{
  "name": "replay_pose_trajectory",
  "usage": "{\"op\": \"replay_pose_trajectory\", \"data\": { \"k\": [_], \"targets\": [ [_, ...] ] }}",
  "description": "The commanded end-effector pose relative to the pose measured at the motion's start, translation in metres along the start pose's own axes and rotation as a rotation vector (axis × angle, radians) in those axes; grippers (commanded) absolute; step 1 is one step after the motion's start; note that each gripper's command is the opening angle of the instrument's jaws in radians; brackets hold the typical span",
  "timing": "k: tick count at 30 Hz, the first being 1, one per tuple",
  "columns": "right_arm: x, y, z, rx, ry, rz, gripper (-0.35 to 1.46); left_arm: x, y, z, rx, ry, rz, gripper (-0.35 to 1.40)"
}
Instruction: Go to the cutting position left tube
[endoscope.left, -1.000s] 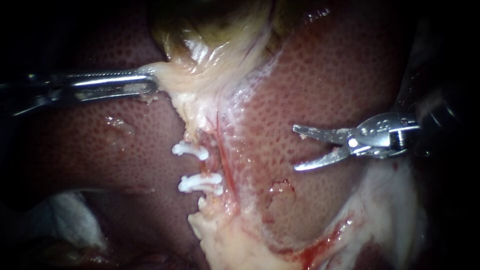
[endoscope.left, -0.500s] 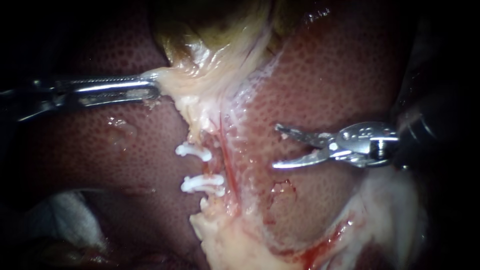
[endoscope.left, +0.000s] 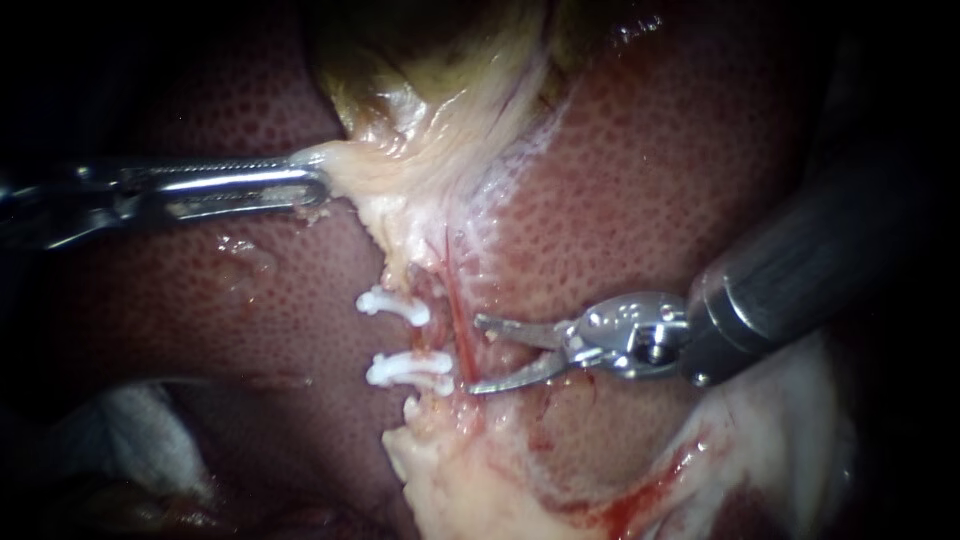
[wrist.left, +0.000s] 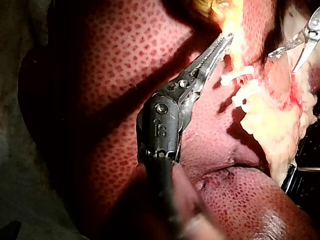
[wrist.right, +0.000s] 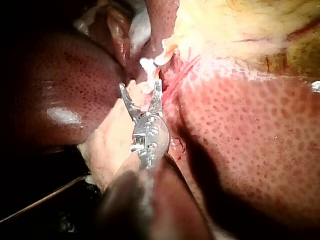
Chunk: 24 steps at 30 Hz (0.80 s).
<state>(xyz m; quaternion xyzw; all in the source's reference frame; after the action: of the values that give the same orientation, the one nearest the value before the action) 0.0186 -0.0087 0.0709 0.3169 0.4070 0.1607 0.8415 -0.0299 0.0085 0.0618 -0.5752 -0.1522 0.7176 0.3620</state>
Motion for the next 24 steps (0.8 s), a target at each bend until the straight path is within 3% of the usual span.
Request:
{"op": "replay_pose_trajectory", "data": {
  "k": [1,9,24],
  "targets": [
    [0.0,0.0002,0.0002,0.001,0.0,0.0,1.13,0.0001,0.0001,0.0,0.0,0.0,0.0,-0.35],
    [0.0003,0.0013,0.002,0.006,-0.002,0.019,1.13,0.0001,0.0007,0.0002,-0.005,-0.001,0.001,-0.35],
    [-0.0012,0.0032,0.0052,0.023,-0.013,0.049,1.11,0.0002,0.0012,0.0005,-0.009,-0.001,0.002,-0.35]
  ]
}}
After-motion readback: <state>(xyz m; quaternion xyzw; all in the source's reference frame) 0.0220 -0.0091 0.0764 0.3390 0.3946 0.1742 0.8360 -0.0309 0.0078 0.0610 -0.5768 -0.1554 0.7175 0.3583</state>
